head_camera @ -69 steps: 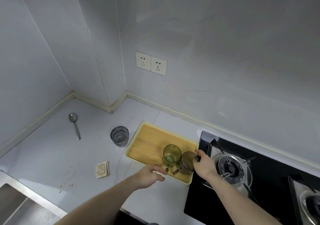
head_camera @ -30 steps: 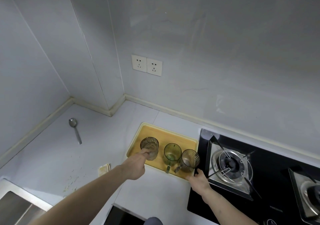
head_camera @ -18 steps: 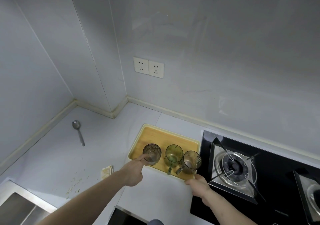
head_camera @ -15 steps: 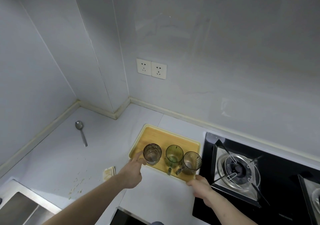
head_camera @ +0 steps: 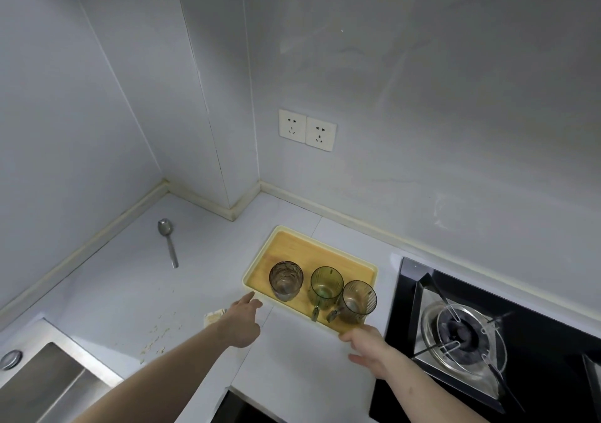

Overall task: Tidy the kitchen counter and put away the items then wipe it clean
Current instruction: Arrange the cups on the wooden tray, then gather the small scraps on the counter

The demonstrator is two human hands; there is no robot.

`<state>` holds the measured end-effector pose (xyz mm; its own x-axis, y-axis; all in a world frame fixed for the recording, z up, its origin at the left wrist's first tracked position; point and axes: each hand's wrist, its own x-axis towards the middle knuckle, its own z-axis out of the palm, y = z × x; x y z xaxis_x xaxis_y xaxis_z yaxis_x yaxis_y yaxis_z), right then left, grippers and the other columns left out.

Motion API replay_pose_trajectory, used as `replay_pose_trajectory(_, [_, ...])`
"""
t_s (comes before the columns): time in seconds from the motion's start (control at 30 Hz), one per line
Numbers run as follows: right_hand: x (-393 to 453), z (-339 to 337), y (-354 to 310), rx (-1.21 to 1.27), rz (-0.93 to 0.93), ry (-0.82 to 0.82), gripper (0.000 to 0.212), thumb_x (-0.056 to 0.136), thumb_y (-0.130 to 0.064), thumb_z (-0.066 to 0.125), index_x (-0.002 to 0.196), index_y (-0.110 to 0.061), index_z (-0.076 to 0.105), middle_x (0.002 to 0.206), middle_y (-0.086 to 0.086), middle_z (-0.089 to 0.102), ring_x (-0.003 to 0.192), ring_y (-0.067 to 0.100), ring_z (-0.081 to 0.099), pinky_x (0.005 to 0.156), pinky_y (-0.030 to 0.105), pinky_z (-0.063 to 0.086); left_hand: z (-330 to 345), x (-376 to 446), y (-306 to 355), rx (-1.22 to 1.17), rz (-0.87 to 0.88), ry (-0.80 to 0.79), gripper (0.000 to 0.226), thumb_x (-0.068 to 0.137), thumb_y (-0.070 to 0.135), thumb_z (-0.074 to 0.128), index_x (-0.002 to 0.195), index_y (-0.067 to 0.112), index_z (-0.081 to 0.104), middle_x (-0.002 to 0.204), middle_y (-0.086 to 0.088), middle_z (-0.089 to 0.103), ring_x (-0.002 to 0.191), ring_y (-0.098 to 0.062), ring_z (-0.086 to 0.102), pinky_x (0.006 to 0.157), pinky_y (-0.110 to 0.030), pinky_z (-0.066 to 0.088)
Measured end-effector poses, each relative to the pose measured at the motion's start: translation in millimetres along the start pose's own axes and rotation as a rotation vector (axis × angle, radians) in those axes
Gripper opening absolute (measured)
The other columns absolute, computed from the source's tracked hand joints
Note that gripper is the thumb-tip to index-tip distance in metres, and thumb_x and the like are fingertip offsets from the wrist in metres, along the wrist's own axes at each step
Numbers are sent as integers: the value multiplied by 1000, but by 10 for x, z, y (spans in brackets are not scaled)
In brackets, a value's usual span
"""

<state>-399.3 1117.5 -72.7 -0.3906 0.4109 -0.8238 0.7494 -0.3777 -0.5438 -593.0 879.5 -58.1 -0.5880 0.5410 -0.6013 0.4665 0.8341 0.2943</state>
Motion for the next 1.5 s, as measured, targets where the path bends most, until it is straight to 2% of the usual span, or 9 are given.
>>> replay_pose_trajectory(0.13, [58, 183, -155, 176, 24, -6, 54, 86, -1, 68, 135, -3, 45, 142, 12, 48, 126, 29, 49, 101, 42, 53, 14, -24, -184, -8, -37, 24, 63, 95, 21, 50, 156, 22, 33, 170, 2, 9, 150, -25, 27, 117, -40, 36])
replay_pose_trajectory(0.27, [77, 419, -299, 313, 43, 21, 33, 87, 6, 62, 117, 0, 48, 126, 16, 50, 118, 30, 51, 103, 41, 51, 51, -109, -411, -35, -81, 31, 62, 94, 22, 51, 154, 20, 35, 169, -1, 13, 148, -28, 32, 119, -39, 35])
replay_pose_trajectory(0.63, [331, 749, -690, 422, 48, 33, 45, 87, -1, 68, 129, -1, 53, 132, 16, 51, 118, 34, 57, 100, 40, 54, 65, -459, -921, -102, -211, 89, 61, 94, 26, 53, 152, 19, 37, 168, -3, 17, 149, -29, 31, 120, -34, 29])
replay_pose_trajectory(0.87, [249, 826, -644, 404, 15, 14, 53, 94, 5, 60, 143, -2, 43, 142, 14, 47, 126, 31, 55, 96, 43, 56, 102, -759, -1106, -121, -254, 101, 63, 92, 28, 53, 153, 22, 37, 169, -3, 15, 151, -27, 29, 121, -37, 29])
replay_pose_trajectory(0.97, [105, 955, -399, 256, -12, 37, 73, 93, 2, 62, 154, -13, 26, 136, 14, 46, 118, 33, 57, 96, 46, 56, 210, -899, -1171, -129, -262, 95, 63, 92, 28, 52, 153, 23, 37, 169, -3, 15, 152, -27, 27, 122, -36, 25])
replay_pose_trajectory(1.07, [-86, 1112, -189, 1, -108, 32, 86, 91, -4, 63, 160, -21, 16, 149, 12, 41, 105, 28, 58, 91, 42, 57, 376, -1064, -1247, -155, -257, 65, 64, 92, 27, 52, 154, 22, 35, 169, -4, 12, 152, -28, 25, 122, -34, 25])
replay_pose_trajectory(1.23, [-374, 1394, 52, -538, -301, -145, 79, 90, -20, 64, 158, -24, 24, 160, -3, 33, 136, 25, 47, 108, 37, 48, 666, -1376, -1353, -201, -212, 39, 65, 93, 27, 51, 155, 21, 33, 169, -3, 8, 151, -26, 26, 120, -34, 29])
replay_pose_trajectory(1.37, [-740, 1667, 280, -871, -401, -320, 73, 90, -26, 66, 155, -25, 33, 158, -5, 39, 140, 20, 45, 111, 29, 41, 898, -1644, -1391, -275, -168, 24, 64, 94, 29, 53, 154, 22, 34, 169, -1, 7, 152, -21, 26, 118, -30, 30])
replay_pose_trajectory(1.5, [-995, 1843, 498, -1024, -467, -348, 68, 91, -32, 65, 153, -27, 38, 156, -7, 41, 140, 16, 45, 113, 26, 37, 1062, -1898, -1403, -359, -145, 57, 63, 94, 35, 57, 153, 25, 37, 169, 1, 11, 154, -20, 20, 122, -30, 25])
